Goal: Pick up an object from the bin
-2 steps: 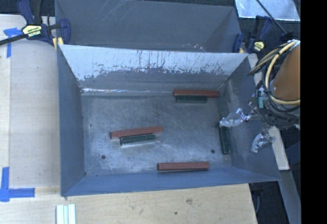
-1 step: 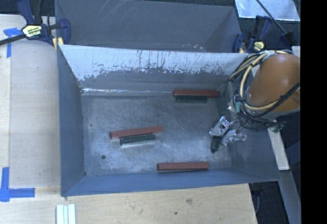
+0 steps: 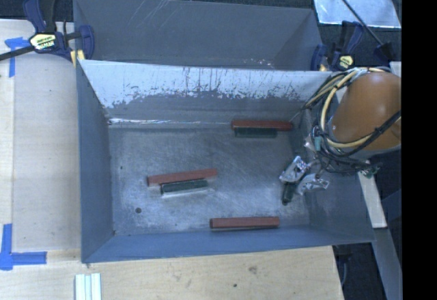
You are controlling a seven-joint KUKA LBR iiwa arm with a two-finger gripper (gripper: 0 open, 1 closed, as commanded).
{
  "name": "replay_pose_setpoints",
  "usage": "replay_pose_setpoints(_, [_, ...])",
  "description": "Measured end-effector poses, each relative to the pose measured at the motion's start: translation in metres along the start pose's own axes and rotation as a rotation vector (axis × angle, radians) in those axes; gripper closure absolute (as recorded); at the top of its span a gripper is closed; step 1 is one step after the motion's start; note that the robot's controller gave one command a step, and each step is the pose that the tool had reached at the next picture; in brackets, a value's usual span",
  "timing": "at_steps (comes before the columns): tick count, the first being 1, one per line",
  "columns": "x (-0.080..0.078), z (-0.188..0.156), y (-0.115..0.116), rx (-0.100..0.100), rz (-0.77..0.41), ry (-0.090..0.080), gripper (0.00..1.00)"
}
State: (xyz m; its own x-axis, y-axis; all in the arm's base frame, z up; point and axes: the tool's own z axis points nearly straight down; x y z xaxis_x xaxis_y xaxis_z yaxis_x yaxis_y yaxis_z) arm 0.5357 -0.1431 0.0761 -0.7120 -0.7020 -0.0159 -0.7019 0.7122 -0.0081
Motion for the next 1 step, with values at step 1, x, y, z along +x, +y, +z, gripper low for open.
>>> replay_pose_setpoints(1, [-0.0140, -0.1309, 0.0057, -0.007, -0.050, 0.013, 1.00])
